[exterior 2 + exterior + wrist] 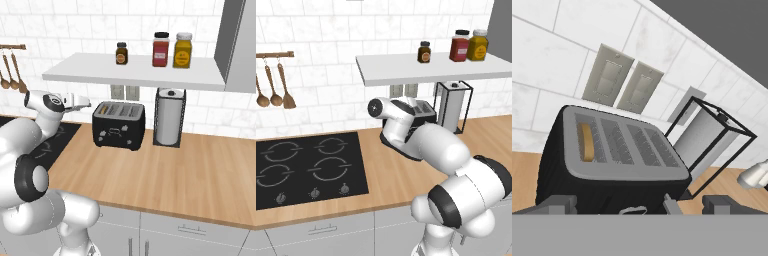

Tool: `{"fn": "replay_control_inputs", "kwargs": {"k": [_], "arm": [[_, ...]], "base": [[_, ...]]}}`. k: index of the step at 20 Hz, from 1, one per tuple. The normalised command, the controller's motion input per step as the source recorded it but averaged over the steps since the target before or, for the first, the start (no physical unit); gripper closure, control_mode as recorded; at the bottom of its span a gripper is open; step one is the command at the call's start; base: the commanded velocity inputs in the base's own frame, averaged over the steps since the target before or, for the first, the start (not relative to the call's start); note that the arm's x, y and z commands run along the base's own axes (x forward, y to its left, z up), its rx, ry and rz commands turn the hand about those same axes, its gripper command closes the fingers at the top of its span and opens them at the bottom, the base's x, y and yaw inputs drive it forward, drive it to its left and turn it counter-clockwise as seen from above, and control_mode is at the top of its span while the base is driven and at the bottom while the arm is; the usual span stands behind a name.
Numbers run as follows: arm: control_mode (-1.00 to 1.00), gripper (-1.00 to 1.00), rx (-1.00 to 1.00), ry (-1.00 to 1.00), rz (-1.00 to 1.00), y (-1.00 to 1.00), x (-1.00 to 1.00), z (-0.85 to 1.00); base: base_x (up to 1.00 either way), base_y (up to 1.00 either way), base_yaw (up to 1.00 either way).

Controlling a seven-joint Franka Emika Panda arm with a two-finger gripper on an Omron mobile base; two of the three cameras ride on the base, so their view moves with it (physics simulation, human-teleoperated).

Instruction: Start the toaster. Once the lever pops up, take the bread to the plate on the dining counter.

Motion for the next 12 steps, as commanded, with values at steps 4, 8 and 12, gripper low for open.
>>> {"fn": "replay_control_inputs", "kwargs": {"k": [4, 8, 12], "arm": [[-1.0, -1.0, 0.0, 0.0, 0.0, 0.0, 0.0, 0.0], [-1.0, -1.0, 0.0, 0.0, 0.0, 0.0, 0.0, 0.0], [-1.0, -1.0, 0.0, 0.0, 0.0, 0.0, 0.0, 0.0]], "base": [[0.0, 0.0, 0.0], [0.0, 0.0, 0.0], [0.0, 0.0, 0.0]]}}
